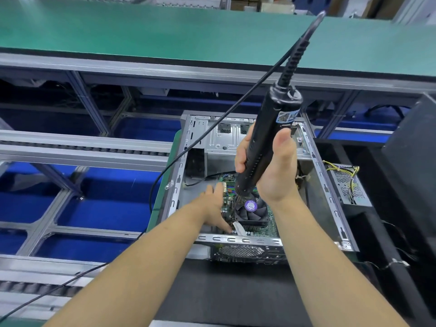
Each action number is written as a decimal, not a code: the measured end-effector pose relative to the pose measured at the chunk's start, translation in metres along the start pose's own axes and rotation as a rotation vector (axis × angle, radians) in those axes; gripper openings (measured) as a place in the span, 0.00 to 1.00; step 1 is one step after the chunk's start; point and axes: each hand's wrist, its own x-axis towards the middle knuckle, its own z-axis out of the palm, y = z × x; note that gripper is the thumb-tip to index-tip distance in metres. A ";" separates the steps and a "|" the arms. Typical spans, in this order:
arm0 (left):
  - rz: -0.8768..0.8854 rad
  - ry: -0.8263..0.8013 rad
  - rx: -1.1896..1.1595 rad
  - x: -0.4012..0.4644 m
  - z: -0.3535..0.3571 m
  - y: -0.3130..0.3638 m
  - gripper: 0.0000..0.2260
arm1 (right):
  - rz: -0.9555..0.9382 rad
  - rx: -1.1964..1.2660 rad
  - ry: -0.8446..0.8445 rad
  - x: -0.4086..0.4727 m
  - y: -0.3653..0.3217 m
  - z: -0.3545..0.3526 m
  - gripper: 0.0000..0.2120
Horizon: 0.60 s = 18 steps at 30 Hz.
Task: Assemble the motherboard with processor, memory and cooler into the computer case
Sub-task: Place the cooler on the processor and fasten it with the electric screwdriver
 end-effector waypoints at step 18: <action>0.123 -0.269 -0.175 -0.006 -0.004 0.000 0.11 | 0.083 -0.021 -0.172 0.006 0.005 0.002 0.41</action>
